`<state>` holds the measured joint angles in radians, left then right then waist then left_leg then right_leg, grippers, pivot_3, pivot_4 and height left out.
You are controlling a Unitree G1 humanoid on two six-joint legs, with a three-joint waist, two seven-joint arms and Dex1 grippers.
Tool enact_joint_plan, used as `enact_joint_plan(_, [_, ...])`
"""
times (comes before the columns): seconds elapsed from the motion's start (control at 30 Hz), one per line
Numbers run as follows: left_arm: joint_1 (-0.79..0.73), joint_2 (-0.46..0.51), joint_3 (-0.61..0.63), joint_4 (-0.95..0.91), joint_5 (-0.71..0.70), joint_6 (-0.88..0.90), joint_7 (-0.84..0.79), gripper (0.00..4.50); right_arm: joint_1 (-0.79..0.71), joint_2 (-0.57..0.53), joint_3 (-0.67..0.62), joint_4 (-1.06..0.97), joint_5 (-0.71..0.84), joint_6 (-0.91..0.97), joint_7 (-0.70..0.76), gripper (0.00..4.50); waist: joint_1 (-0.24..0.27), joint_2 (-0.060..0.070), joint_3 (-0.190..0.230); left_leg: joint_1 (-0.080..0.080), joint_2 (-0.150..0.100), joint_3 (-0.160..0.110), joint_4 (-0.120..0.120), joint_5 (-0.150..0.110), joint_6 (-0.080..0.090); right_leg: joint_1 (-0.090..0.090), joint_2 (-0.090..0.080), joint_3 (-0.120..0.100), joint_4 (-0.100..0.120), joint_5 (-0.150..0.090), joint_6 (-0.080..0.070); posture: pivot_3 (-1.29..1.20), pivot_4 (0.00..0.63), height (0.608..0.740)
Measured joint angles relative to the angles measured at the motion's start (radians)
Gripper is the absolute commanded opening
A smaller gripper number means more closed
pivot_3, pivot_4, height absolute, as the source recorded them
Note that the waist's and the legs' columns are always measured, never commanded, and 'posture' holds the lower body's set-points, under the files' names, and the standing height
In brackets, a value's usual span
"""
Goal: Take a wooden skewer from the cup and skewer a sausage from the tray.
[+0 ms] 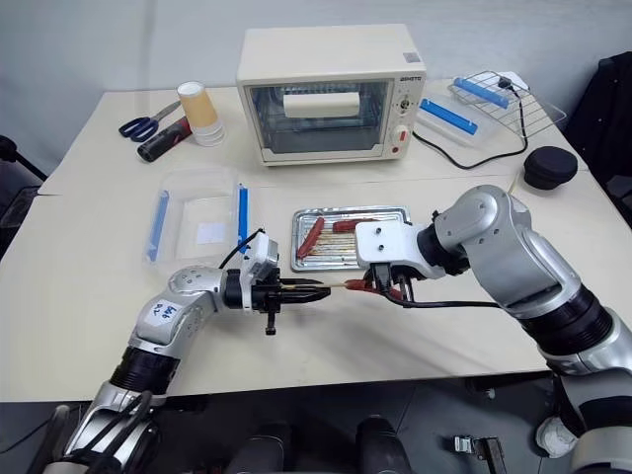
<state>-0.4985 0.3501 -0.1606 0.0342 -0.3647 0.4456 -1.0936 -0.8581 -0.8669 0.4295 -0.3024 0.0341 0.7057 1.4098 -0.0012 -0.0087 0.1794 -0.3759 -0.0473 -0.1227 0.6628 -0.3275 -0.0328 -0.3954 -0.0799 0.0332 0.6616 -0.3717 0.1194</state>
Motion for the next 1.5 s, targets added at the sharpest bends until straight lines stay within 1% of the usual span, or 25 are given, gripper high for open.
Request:
enact_joint_plan(0.03, [0.0, 0.0, 0.001, 0.0, 0.0, 0.003, 0.0, 0.0, 0.001, 0.0, 0.0, 0.0, 0.0, 0.0, 0.003, 0.02, 0.0, 0.0, 0.0, 0.0, 0.0, 0.0, 0.0, 0.0, 0.0, 0.0, 0.0, 0.0, 0.0, 0.0, 0.0, 0.0, 0.15, 0.74])
enact_joint_plan(0.1, [0.0, 0.0, 0.001, 0.0, -0.002, 0.014, -0.001, 0.0, 0.006, -0.002, -0.001, 0.0, 0.001, 0.003, 0.008, 0.61, 0.001, 0.0, 0.0, 0.0, 0.0, 0.0, 0.0, 0.0, 0.0, 0.0, 0.0, 0.0, 0.0, 0.0, 0.0, 0.0, 0.15, 0.74])
enact_joint_plan(0.17, [0.001, -0.001, 0.0, -0.006, -0.007, 0.022, -0.003, 0.0, 0.013, -0.008, -0.001, -0.008, 0.012, 0.011, 0.02, 1.01, 0.001, 0.0, 0.0, 0.0, 0.0, 0.0, 0.0, 0.0, 0.0, 0.0, 0.0, 0.0, 0.0, 0.0, 0.0, 0.0, 0.15, 0.74])
enact_joint_plan(0.23, [0.007, -0.002, -0.005, -0.027, -0.025, 0.027, -0.012, 0.0, 0.034, -0.013, -0.004, -0.029, 0.043, -0.002, 0.039, 1.69, 0.001, 0.0, 0.0, 0.0, 0.0, 0.0, 0.0, 0.0, 0.0, 0.0, 0.0, 0.0, 0.0, 0.0, 0.0, 0.0, 0.15, 0.74])
enact_joint_plan(0.27, [0.008, -0.011, -0.005, -0.041, -0.038, 0.027, -0.015, 0.0, 0.047, -0.013, -0.003, -0.037, 0.056, -0.008, 0.041, 1.92, 0.001, 0.0, 0.0, 0.0, 0.0, 0.0, 0.0, 0.0, 0.0, 0.0, 0.0, 0.0, 0.0, 0.0, 0.0, 0.0, 0.15, 0.74])
enact_joint_plan(0.43, [0.04, 0.019, 0.002, -0.075, -0.067, 0.027, -0.015, 0.0, 0.08, -0.058, -0.024, -0.044, 0.098, -0.035, 0.061, 1.92, 0.0, 0.0, 0.0, 0.0, 0.0, 0.0, 0.0, 0.0, 0.0, 0.0, 0.0, 0.0, 0.0, 0.0, 0.0, 0.0, 0.15, 0.74])
enact_joint_plan(0.63, [0.104, 0.079, 0.058, -0.102, -0.081, 0.027, 0.006, 0.0, 0.104, -0.116, -0.112, -0.051, 0.178, -0.054, 0.085, 1.92, 0.003, 0.0, 0.0, 0.0, 0.0, 0.0, 0.0, 0.0, 0.0, 0.0, 0.0, 0.0, -0.001, 0.0, 0.0, 0.0, 0.15, 0.74])
enact_joint_plan(0.77, [0.159, 0.088, 0.107, -0.137, -0.109, 0.027, 0.026, 0.0, 0.148, -0.124, -0.18, -0.059, 0.241, -0.058, 0.082, 1.92, 0.003, 0.0, 0.0, 0.0, 0.0, 0.0, 0.0, 0.0, 0.0, 0.0, 0.0, 0.0, -0.001, 0.0, 0.0, 0.0, 0.15, 0.74])
enact_joint_plan(0.87, [0.235, 0.094, 0.17, -0.201, -0.156, 0.026, 0.048, 0.0, 0.233, -0.13, -0.305, -0.08, 0.308, -0.071, 0.059, 1.92, 0.005, 0.0, 0.0, 0.0, 0.001, 0.0, -0.001, 0.0, 0.0, 0.001, 0.0, 0.0, -0.002, 0.0, 0.0, 0.0, 0.15, 0.74])
enact_joint_plan(0.97, [0.345, 0.125, 0.288, -0.279, -0.226, 0.04, 0.082, 0.0, 0.391, -0.128, -0.464, -0.089, 0.353, -0.126, 0.022, 1.92, 0.005, 0.0, 0.0, 0.0, 0.001, 0.0, -0.002, 0.0, 0.001, 0.001, 0.0, 0.0, -0.002, 0.0, 0.0, 0.0, 0.15, 0.74])
enact_joint_plan(1.0, [0.38, 0.132, 0.335, -0.309, -0.251, 0.048, 0.104, 0.0, 0.453, -0.108, -0.524, -0.091, 0.38, -0.15, 0.012, 1.92, 0.007, 0.0, 0.0, 0.0, 0.001, 0.0, -0.002, 0.0, 0.001, 0.001, 0.0, 0.0, -0.003, 0.0, 0.0, 0.0, 0.15, 0.74])
enact_joint_plan(1.07, [0.426, 0.132, 0.404, -0.359, -0.296, 0.057, 0.15, 0.0, 0.536, -0.062, -0.602, -0.096, 0.44, -0.164, -0.01, 1.92, 0.01, 0.0, 0.0, 0.0, 0.001, 0.0, -0.001, 0.0, 0.001, 0.003, 0.0, 0.0, -0.002, 0.0, 0.0, 0.0, 0.15, 0.74])
enact_joint_plan(1.1, [0.436, 0.127, 0.427, -0.378, -0.311, 0.059, 0.171, 0.0, 0.555, -0.033, -0.629, -0.098, 0.465, -0.169, -0.021, 1.92, 0.011, 0.0, 0.0, 0.001, 0.001, 0.0, 0.0, 0.0, 0.001, 0.003, 0.0, 0.0, -0.002, 0.0, 0.0, 0.0, 0.15, 0.74])
enact_joint_plan(1.17, [0.448, 0.089, 0.507, -0.431, -0.377, 0.075, 0.278, 0.0, 0.592, 0.063, -0.697, -0.12, 0.532, -0.19, -0.095, 1.92, 0.013, 0.0, 0.0, 0.002, 0.002, 0.0, 0.001, 0.0, 0.001, 0.004, 0.001, 0.0, -0.002, 0.002, 0.0, 0.0, 0.15, 0.74])
enact_joint_plan(1.2, [0.453, 0.081, 0.535, -0.45, -0.397, 0.078, 0.32, 0.0, 0.596, 0.092, -0.71, -0.125, 0.554, -0.198, -0.129, 2.27, 0.014, 0.0, 0.0, 0.002, 0.002, 0.0, 0.001, 0.0, 0.001, 0.004, 0.001, 0.0, -0.002, 0.002, 0.0, 0.0, 0.15, 0.74])
enact_joint_plan(1.23, [0.458, 0.059, 0.571, -0.472, -0.415, 0.077, 0.38, 0.0, 0.59, 0.15, -0.748, -0.125, 0.587, -0.203, -0.191, 2.47, 0.013, 0.0, 0.0, 0.003, 0.002, 0.0, 0.001, 0.0, 0.001, 0.004, 0.001, 0.001, -0.002, 0.002, 0.0, 0.0, 0.15, 0.74])
enact_joint_plan(1.3, [0.464, 0.008, 0.616, -0.501, -0.429, 0.069, 0.492, 0.0, 0.602, 0.214, -0.792, -0.133, 0.618, -0.223, -0.276, 3.09, 0.016, 0.0, 0.0, 0.003, 0.002, 0.0, 0.0, 0.0, 0.001, 0.004, 0.001, 0.001, -0.002, 0.002, 0.0, 0.0, 0.15, 0.74])
enact_joint_plan(1.37, [0.463, -0.054, 0.66, -0.511, -0.429, 0.058, 0.641, 0.0, 0.67, 0.261, -0.796, -0.175, 0.611, -0.279, -0.323, 3.7, 0.024, 0.0, 0.0, 0.003, 0.002, 0.0, -0.001, 0.0, 0.001, 0.004, 0.001, 0.0, -0.002, 0.002, 0.0, 0.0, 0.15, 0.74])
enact_joint_plan(1.43, [0.461, -0.09, 0.689, -0.511, -0.419, 0.056, 0.77, 0.0, 0.727, 0.297, -0.769, -0.203, 0.582, -0.344, -0.339, 4.37, 0.027, 0.0, 0.0, 0.002, 0.001, 0.001, 0.0, 0.0, 0.001, 0.003, 0.001, 0.001, -0.003, 0.002, 0.0, 0.0, 0.15, 0.74])
enact_joint_plan(1.5, [0.452, -0.1, 0.691, -0.511, -0.411, 0.057, 0.835, 0.0, 0.734, 0.306, -0.757, -0.206, 0.564, -0.386, -0.354, 4.45, 0.026, -0.001, 0.0, 0.002, 0.001, 0.002, 0.001, 0.0, 0.001, 0.004, 0.001, 0.002, -0.002, 0.003, 0.001, 0.0, 0.15, 0.74])
